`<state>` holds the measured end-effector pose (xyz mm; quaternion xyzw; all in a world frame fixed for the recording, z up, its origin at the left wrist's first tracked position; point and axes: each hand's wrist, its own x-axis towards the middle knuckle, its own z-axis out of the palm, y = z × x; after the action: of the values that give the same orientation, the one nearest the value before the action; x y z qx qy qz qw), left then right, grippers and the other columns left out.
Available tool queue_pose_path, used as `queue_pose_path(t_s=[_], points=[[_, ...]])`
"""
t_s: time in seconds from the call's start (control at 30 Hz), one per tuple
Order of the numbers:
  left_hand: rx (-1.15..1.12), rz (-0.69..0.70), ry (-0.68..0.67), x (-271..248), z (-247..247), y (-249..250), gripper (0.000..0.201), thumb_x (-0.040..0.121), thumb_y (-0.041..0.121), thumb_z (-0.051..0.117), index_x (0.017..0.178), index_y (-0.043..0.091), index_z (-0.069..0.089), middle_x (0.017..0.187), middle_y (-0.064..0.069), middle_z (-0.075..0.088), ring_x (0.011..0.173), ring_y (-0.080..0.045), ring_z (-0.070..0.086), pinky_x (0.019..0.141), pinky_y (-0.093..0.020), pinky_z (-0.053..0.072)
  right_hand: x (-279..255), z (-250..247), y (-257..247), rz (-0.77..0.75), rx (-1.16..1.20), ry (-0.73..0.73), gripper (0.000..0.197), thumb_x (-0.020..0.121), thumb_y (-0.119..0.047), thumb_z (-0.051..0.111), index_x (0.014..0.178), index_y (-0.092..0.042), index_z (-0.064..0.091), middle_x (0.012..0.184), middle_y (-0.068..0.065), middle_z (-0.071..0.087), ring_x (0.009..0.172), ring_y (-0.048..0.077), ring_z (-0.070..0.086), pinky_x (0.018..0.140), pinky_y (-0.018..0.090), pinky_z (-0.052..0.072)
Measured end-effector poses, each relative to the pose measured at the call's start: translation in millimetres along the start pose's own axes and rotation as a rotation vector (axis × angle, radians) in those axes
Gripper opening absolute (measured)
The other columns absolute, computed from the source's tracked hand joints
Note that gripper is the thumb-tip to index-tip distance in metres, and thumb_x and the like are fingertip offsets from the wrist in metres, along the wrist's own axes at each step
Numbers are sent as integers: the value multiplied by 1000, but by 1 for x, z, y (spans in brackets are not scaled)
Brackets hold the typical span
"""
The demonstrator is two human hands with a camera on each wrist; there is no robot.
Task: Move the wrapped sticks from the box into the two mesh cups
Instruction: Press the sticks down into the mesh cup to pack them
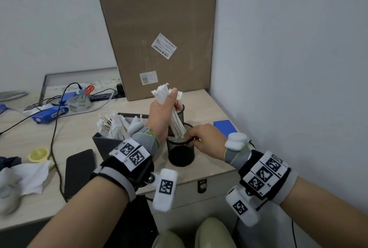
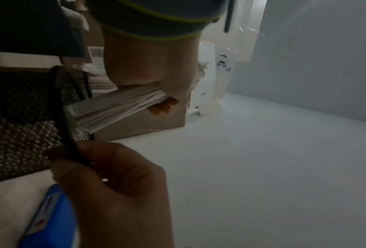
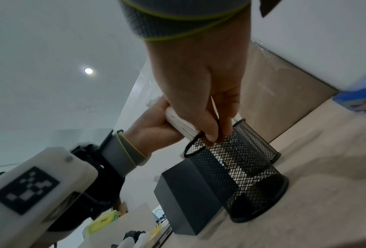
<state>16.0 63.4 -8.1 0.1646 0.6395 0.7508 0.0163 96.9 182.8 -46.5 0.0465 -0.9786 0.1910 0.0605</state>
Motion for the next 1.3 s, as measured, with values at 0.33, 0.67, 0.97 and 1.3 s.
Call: queue_pose_path(t_s=[0.33, 0.67, 0.97, 1.3], points=[[621, 55, -10, 5, -1, -38, 65, 59, 64, 53, 84, 6, 68, 85, -13, 69, 82, -28, 64, 75, -41, 54, 1, -4, -3, -19, -48, -32, 27, 86, -7, 55, 107, -12, 70, 112, 4, 69, 105, 26, 60, 86, 36, 46], [868, -115, -47, 0, -1, -50, 39, 54, 48, 74, 72, 18, 58, 93, -9, 66, 97, -29, 61, 85, -44, 52, 1, -2, -2, -4, -41, 2, 22, 87, -10, 58, 105, -12, 70, 111, 4, 70, 103, 26, 60, 85, 37, 46], [633, -120, -194, 6, -10, -59, 63, 49, 53, 74, 90, 8, 61, 75, 2, 62, 87, -30, 68, 64, -27, 44, -1, -2, -4, -7, -63, 12, 20, 89, -12, 57, 104, -11, 70, 109, 6, 70, 101, 27, 61, 82, 36, 46], [482, -85, -121, 2, -18, -50, 114, 56, 48, 86, 142, 14, 20, 128, 0, 53, 115, -17, 56, 103, -38, 45, -4, -2, -5, -15, -30, 19, 18, 89, -11, 56, 101, -10, 69, 106, 5, 69, 99, 25, 59, 81, 36, 45]])
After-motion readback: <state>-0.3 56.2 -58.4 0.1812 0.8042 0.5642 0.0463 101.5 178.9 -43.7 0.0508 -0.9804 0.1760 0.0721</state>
